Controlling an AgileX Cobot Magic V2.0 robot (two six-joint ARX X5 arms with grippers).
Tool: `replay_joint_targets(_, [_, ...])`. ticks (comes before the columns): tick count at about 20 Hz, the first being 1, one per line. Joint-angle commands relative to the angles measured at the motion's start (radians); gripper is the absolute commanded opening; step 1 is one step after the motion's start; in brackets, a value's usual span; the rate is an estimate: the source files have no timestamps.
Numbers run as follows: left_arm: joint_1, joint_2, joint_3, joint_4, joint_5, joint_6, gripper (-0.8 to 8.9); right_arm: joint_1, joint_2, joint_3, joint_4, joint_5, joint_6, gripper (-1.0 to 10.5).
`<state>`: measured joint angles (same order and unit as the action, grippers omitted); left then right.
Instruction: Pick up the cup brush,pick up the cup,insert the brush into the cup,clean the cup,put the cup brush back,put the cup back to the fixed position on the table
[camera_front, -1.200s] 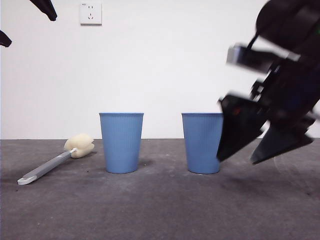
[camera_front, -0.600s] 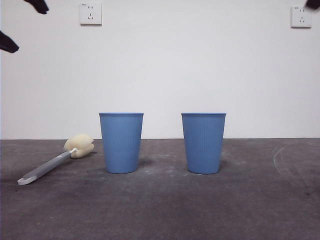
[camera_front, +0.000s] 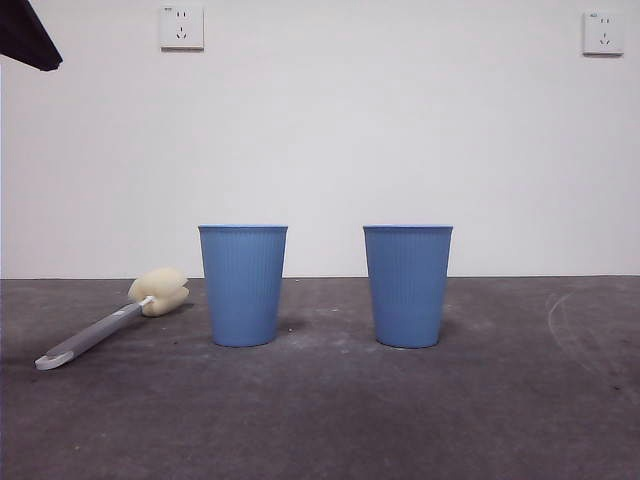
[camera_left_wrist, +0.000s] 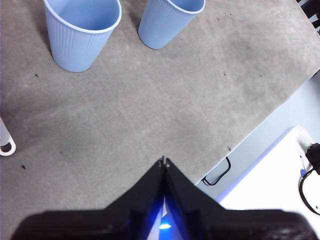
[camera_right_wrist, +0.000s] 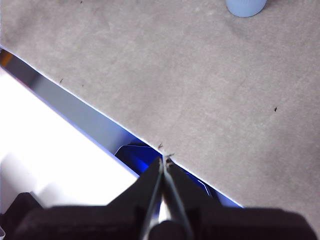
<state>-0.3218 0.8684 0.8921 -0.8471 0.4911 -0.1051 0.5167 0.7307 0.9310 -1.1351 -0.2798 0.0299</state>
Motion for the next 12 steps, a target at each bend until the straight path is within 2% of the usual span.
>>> replay_joint_targets(1, [0.0, 0.0, -0.006, 0.004, 0.006, 0.013, -0.03, 0.001, 0.0, 0.003, 0.004, 0.0, -0.008, 0.0])
replay_joint_targets(12, [0.0, 0.0, -0.006, 0.021, 0.006, 0.013, -0.03, 0.001, 0.0, 0.003, 0.004, 0.0, -0.008, 0.0])
